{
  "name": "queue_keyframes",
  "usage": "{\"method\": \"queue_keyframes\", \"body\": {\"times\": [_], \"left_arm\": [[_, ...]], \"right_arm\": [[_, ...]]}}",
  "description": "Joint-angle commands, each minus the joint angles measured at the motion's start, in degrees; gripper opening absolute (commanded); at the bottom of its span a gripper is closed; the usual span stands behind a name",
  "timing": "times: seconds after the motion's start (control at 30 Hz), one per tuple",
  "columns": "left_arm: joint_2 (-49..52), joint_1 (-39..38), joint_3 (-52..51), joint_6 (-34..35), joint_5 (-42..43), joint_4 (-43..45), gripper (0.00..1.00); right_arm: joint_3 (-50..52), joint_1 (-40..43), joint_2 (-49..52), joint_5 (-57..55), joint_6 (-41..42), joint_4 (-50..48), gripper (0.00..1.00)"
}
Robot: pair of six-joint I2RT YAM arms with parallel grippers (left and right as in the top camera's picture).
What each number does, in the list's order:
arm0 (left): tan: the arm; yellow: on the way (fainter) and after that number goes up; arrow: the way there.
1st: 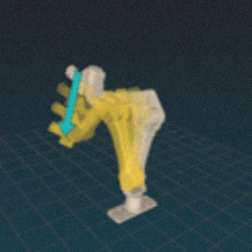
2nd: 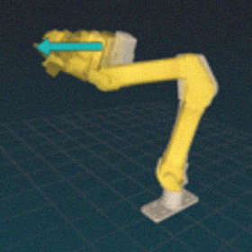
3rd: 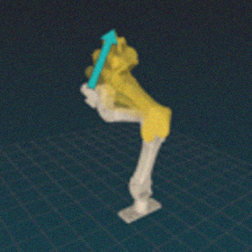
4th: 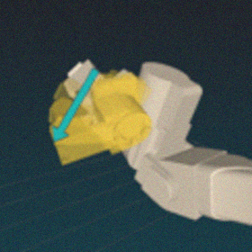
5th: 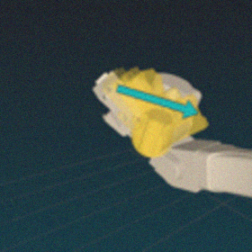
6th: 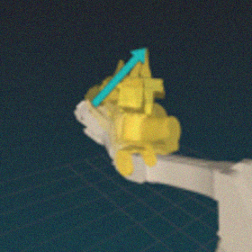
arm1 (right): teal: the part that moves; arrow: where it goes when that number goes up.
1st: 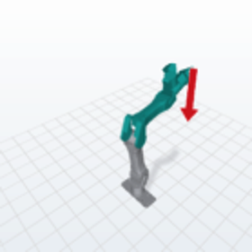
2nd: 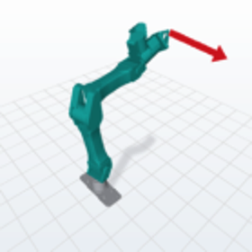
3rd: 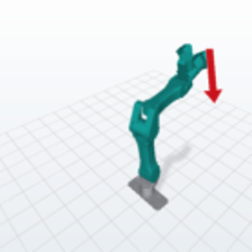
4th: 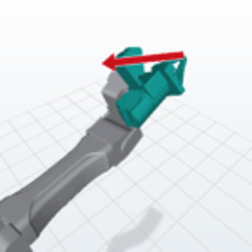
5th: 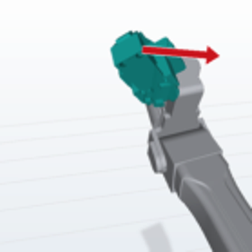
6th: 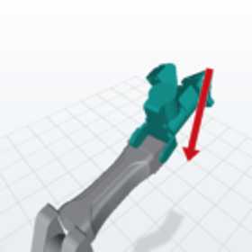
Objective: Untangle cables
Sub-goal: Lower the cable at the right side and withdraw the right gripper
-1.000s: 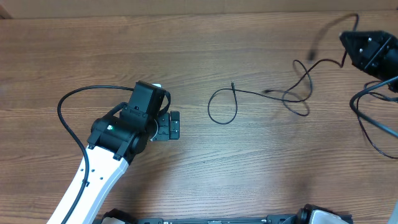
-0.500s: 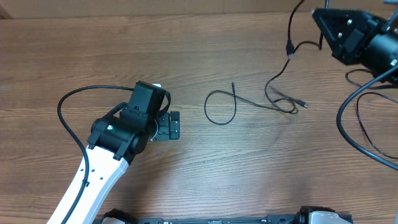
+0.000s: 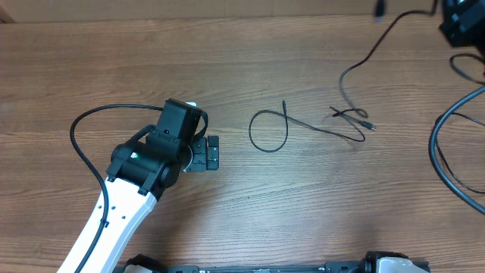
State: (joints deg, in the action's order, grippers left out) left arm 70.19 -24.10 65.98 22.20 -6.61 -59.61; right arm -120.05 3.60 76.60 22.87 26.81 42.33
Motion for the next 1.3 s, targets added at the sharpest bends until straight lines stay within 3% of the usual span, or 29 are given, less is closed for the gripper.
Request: {"method": "queue_keyframes", "body": {"times": [0.0,0.17,0.37,0.63,0.9,1.27], "left_arm": [[-0.2,0.3,0.2,0.5,0.2,0.1,1.0],[-0.2,0.3,0.2,0.5,0.2,0.0,1.0],[-0.2,0.3,0.2,0.5,0.2,0.0,1.0],[-0.2,0.3,0.2,0.5,0.2,0.0,1.0],[-0.2,0.3,0.2,0.5,0.2,0.1,0.99],[-0.2,0.3,0.2,0.5,0.2,0.0,1.0]], "right_arm": [[-1.3,-0.3,0.0,-13.7,-5.1,-2.7,0.04],[-1.3,-0.3,0.9,-23.8,-21.6,-5.4,0.04],[-1.3,-0.3,4.4,-40.5,-27.5,-7.9,0.04],[-1.3,4.4,14.6,-43.0,-27.5,-12.2,0.04],[-1.3,14.6,24.7,-43.0,-27.3,-15.5,0.04],[-1.0,24.5,26.5,-40.9,-25.2,-20.4,0.04]]}}
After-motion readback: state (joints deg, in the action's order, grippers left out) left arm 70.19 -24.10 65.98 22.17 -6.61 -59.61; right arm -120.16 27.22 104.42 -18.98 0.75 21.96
